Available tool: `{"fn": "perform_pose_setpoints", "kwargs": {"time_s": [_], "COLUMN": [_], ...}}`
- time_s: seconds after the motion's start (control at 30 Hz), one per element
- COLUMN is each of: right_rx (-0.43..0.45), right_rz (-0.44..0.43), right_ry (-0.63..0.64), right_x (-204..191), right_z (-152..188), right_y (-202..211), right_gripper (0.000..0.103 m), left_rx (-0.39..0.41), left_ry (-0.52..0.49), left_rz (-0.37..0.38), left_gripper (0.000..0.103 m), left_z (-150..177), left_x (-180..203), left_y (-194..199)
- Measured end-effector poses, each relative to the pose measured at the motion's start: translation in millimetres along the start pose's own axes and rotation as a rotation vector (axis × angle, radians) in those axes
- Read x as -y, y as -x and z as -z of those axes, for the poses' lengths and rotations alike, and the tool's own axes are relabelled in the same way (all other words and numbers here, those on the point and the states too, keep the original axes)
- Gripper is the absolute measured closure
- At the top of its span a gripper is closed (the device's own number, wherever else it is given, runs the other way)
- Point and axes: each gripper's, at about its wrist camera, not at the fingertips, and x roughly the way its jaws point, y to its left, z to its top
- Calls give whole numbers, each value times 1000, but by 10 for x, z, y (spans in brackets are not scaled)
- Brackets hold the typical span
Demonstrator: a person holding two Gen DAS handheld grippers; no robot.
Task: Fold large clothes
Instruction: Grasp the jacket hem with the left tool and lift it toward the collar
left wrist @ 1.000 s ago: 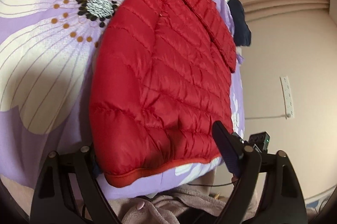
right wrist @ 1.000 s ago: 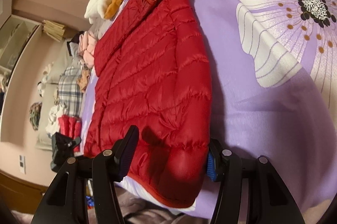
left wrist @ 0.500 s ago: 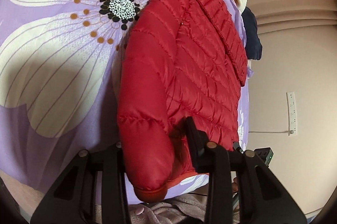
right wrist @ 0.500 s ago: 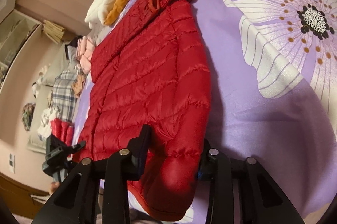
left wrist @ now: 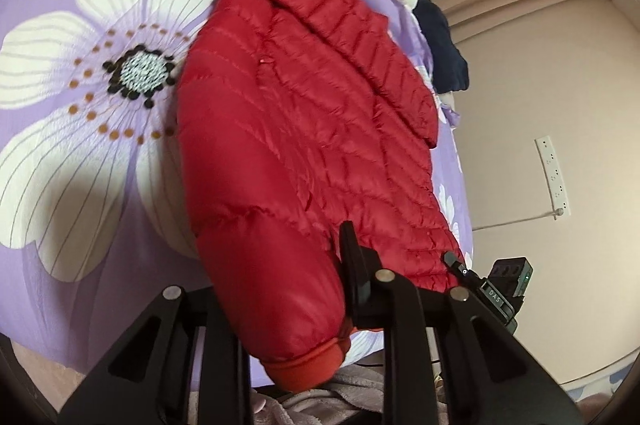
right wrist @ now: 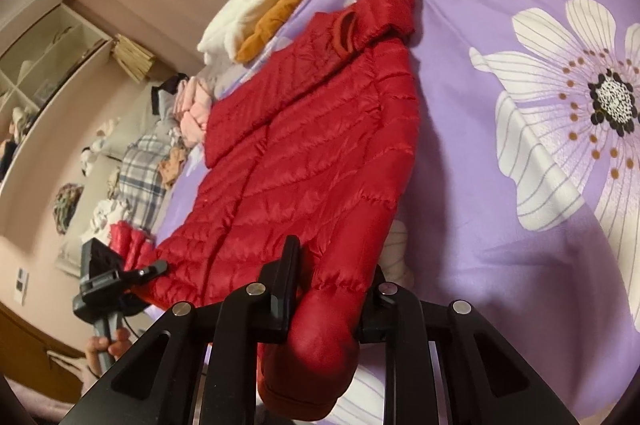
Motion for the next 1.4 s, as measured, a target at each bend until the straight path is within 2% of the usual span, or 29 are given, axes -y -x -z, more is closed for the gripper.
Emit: {"fn": "perform_pose_setpoints", "kwargs": {"time_s": [0.57, 0.8, 0.97, 1.27, 1.4], "right_rx": [144, 189, 231, 308, 327], "right_rz": [-122, -161, -212, -302, -318], "right_ry": [164, 255, 317, 362, 357], "right_x": [-520, -702, -813, -976, -968], "right_z": [-191, -246, -274, -363, -431], "right_y": [423, 670, 918, 1275, 1245], "right_gripper": [84, 84, 84, 84, 84], "left_rx": [172, 220, 250, 299, 326], "left_ry": [-247, -302, -379, -432, -432], "left_rz": [42, 103, 152, 246, 245], "left_gripper": [86, 86, 86, 85, 85], "left_z": [-105, -81, -17, 30, -52], "left_x": [703, 893, 1135, 1381, 1400], "left_y": [526, 795, 1021, 1396, 1455]}}
